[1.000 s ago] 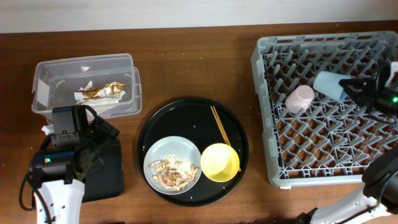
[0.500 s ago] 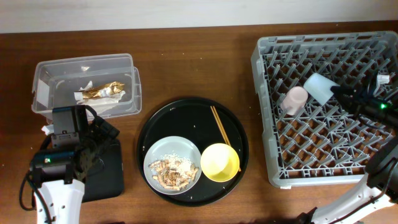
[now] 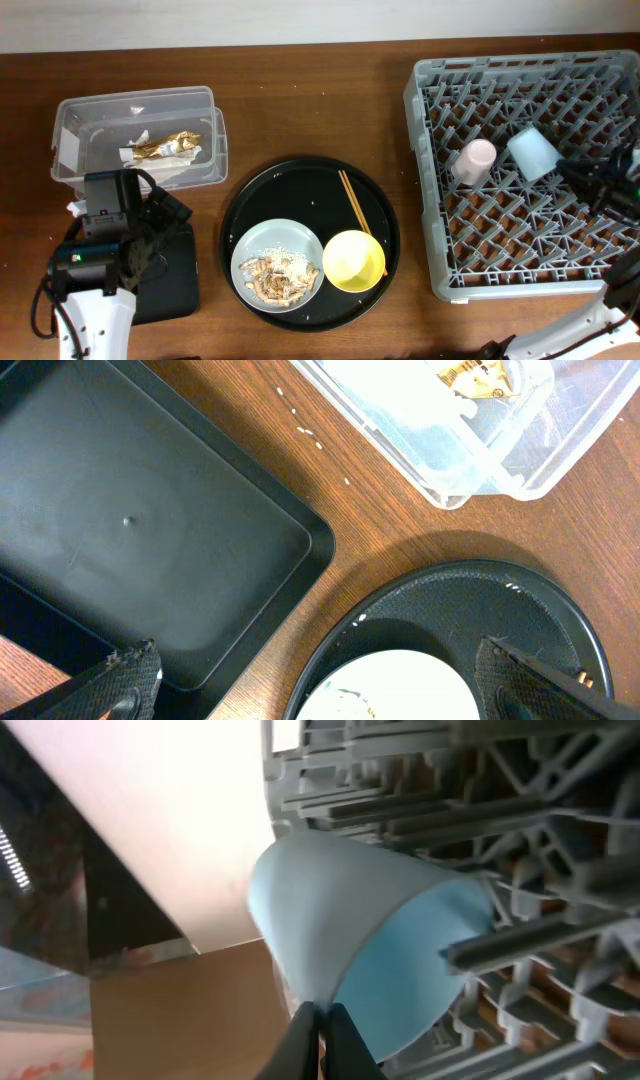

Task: Sort waste into correct bins and load items into the dishwasher rack
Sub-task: 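Move the right gripper to the tray and grasp the yellow bowl rim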

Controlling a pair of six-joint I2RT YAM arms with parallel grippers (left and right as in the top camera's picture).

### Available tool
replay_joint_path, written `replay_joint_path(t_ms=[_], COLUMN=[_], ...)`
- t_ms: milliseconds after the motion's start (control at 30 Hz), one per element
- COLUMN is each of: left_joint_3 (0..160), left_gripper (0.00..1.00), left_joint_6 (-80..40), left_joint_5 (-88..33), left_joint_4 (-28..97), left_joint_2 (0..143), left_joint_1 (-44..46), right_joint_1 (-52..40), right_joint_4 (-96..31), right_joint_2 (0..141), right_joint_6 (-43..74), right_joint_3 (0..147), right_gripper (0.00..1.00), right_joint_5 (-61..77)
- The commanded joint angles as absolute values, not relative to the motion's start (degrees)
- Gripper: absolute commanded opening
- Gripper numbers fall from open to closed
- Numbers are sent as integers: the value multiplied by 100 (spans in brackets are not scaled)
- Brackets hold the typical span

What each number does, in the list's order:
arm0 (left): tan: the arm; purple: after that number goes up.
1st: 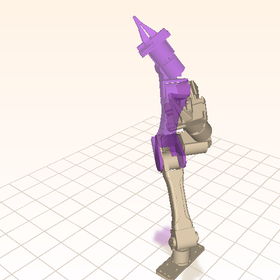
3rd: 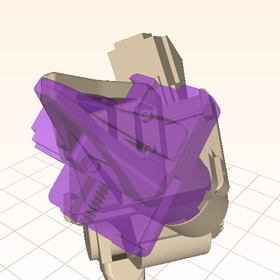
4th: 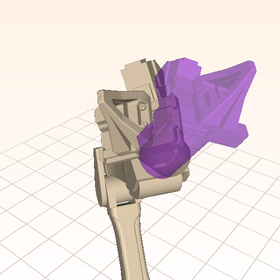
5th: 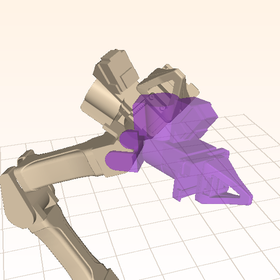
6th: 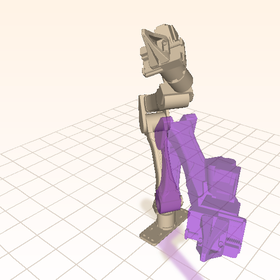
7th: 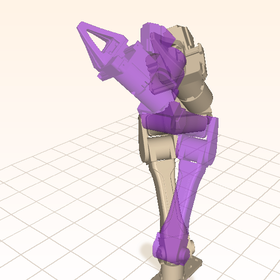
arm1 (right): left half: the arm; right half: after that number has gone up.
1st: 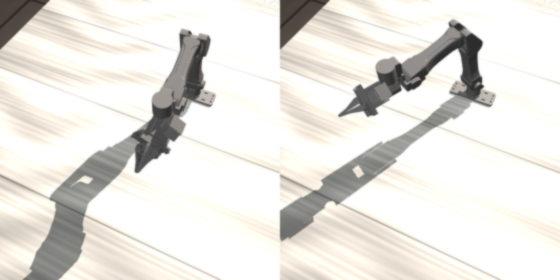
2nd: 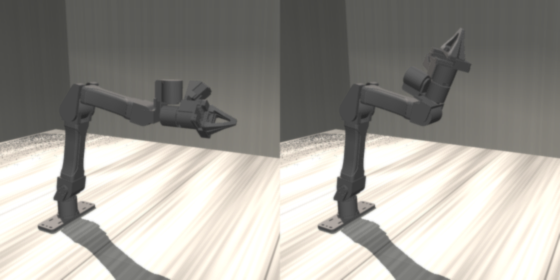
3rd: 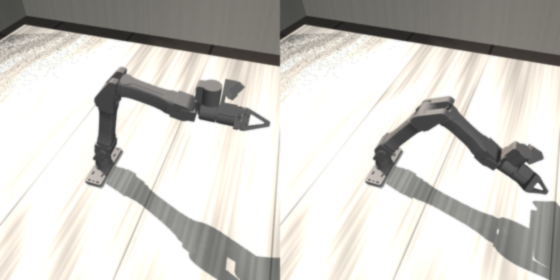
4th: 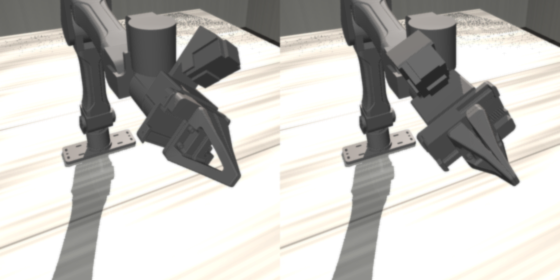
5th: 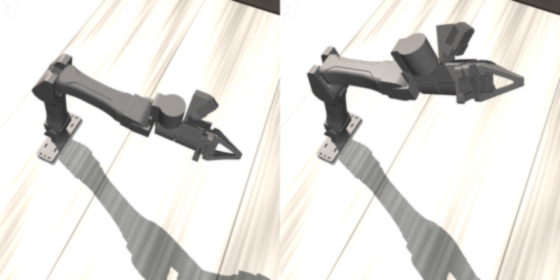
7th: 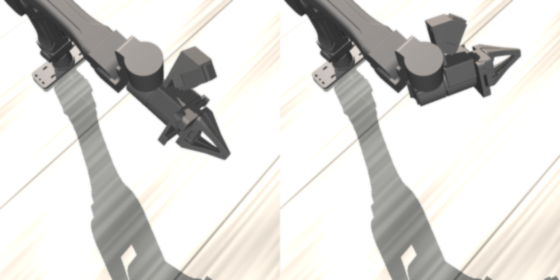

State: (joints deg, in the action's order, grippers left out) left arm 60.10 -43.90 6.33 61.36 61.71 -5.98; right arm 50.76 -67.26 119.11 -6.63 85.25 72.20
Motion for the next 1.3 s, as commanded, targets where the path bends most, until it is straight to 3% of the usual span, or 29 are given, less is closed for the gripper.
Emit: replay_joint_path(t_ms=[0, 233, 467, 800, 833, 933, 967, 1067, 1133, 1267], left_joint_3=[6005, 6005, 6005, 6005, 6005, 6005, 6005, 6005, 6005, 6005], left_gripper=[99, 99, 99, 99, 99, 99, 99, 99, 99, 99], left_joint_6=[-4318, -4318, -4318, -4318, -4318, -4318, -4318, -4318, -4318, -4318], left_joint_5=[714, 714, 714, 714, 714, 714, 714, 714, 714, 714], left_joint_4=[6139, 6141, 6141, 6141, 6141, 6139, 6141, 6143, 6141, 6141], left_joint_2=[6136, 6136, 6136, 6136, 6136, 6136, 6136, 6136, 6136, 6136], left_joint_1=[-628, -628, -628, -628, -628, -628, -628, -628, -628, -628], right_joint_1=[5065, 5179, 5216, 4904, 4748, 3833, 3424, 2176, 1291, -185], right_joint_4=[-6814, -7118, -7078, -7756, -7854, -8079, -8114, -8128, -8125, -8053], right_joint_2=[11937, 11146, 10210, 8259, 8001, 7146, 6923, 6488, 6346, 6418], right_joint_6=[-725, -952, -75, -429, -534, -808, -864, -875, -849, -86], right_joint_3=[8493, 8497, 8519, 8519, 8519, 8519, 8517, 8517, 8517, 8477], right_gripper=[5, 9, 23, 25, 31, 64, 69, 68, 59, 54], right_joint_5=[7085, 6921, 5188, 5225, 5218, 5162, 5133, 4768, 4530, 3806])
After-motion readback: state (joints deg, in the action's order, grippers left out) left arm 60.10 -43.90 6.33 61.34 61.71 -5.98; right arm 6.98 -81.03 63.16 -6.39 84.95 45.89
